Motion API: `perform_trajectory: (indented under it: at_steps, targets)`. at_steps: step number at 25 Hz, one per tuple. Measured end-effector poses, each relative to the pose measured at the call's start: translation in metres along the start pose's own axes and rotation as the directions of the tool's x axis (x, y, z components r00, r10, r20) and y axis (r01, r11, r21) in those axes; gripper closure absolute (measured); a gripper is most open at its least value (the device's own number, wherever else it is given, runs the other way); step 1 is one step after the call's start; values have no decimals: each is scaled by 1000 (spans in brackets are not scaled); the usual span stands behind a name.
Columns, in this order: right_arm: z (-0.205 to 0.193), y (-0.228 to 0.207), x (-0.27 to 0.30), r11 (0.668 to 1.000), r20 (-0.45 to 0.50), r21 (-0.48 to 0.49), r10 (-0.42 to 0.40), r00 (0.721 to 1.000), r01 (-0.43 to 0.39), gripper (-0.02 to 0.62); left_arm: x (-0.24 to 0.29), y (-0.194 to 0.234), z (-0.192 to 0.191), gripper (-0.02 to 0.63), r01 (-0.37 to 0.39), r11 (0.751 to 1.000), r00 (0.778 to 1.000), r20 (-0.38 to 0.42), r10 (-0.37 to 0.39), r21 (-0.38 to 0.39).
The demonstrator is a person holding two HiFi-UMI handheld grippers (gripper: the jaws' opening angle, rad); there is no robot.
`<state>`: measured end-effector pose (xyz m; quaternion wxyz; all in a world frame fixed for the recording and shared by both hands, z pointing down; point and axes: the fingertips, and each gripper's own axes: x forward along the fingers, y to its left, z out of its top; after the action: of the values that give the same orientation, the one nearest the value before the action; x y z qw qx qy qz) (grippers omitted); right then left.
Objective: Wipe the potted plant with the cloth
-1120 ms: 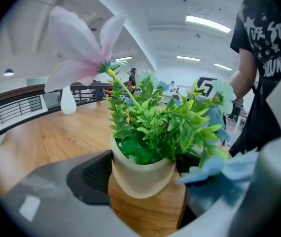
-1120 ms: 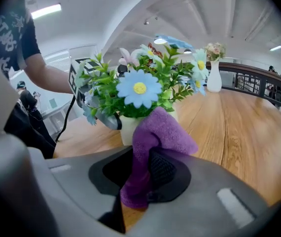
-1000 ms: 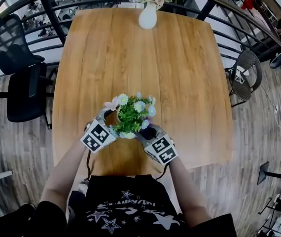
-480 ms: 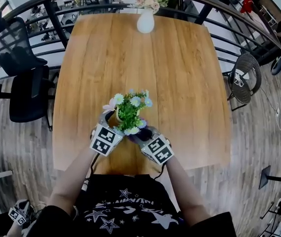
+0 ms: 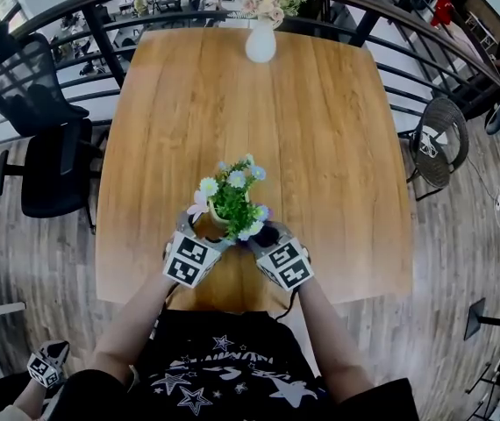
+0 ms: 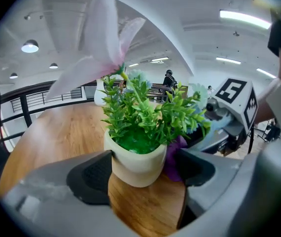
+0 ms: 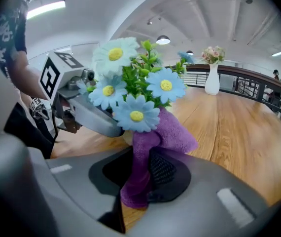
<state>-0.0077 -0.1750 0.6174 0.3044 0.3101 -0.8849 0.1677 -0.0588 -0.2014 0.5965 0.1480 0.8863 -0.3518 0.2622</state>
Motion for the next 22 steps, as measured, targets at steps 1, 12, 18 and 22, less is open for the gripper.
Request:
perform_trajectory:
  at_steps: [1, 12, 18, 22]
  targets:
    - [0, -4, 0, 1000, -3, 3, -16, 1000, 16, 512, 0, -2, 0, 183, 4, 1000, 1000, 4, -4, -11]
    - [0, -9, -6, 991, 11, 32, -131, 991, 131, 512, -2, -15, 4, 183, -3, 995, 999, 42, 7, -95]
    - [-2, -1, -14, 993, 21, 56, -102, 995, 101, 512, -3, -18, 8, 183, -9, 994, 999, 47, 14, -106]
    - [-4, 3, -14, 994, 23, 61, -90, 996, 88, 512, -1, -16, 7, 183, -10, 995, 999, 41, 14, -102]
